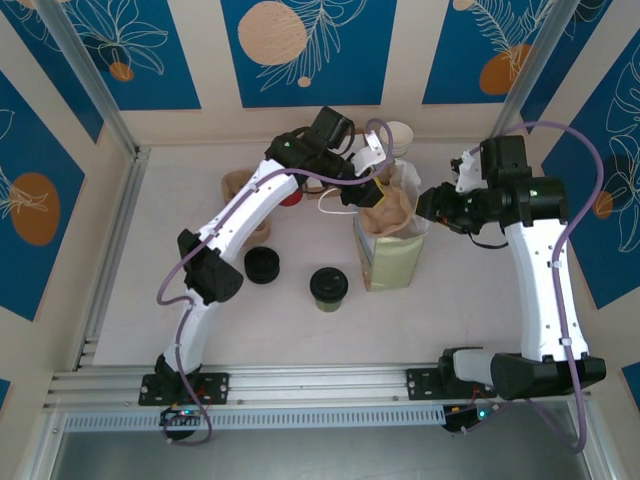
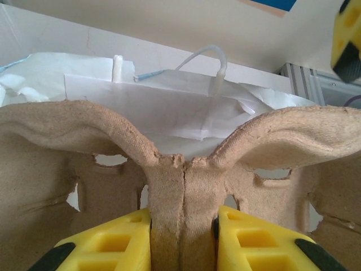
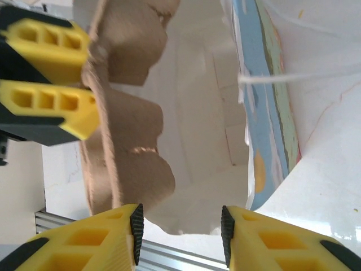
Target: Pack the takeout coffee
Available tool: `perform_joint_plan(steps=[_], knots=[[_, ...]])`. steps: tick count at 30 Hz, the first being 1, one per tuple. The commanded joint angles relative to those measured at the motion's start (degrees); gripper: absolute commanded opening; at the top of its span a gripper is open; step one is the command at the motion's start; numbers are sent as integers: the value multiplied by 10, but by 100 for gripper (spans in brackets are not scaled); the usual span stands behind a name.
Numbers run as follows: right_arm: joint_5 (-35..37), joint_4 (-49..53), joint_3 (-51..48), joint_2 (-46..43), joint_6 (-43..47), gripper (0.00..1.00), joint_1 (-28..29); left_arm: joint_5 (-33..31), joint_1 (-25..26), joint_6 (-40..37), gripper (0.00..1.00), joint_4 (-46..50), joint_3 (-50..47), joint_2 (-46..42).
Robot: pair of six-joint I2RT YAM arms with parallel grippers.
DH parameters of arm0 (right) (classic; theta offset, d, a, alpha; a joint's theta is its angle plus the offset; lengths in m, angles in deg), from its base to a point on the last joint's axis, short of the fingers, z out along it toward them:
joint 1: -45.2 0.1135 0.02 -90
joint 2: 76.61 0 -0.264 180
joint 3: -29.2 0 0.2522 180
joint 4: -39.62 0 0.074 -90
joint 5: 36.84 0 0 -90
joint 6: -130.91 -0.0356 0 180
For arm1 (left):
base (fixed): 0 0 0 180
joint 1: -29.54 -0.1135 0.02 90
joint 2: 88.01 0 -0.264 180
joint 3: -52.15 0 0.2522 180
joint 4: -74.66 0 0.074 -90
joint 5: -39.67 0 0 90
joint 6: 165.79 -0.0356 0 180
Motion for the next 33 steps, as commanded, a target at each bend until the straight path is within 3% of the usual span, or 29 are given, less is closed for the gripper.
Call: perform_joint_plan(steps=[1,19,33], knots=[[-5,-13,-32,-7,-17,43,-2,17,-5,22,27,-12,21,16],[0,-39,-115,-11,-18,42,37,3,-5,80,27,-41,22,27],[-76,-20,-87,-49,13,40,35,0,-2,91,24,-47,22,42]])
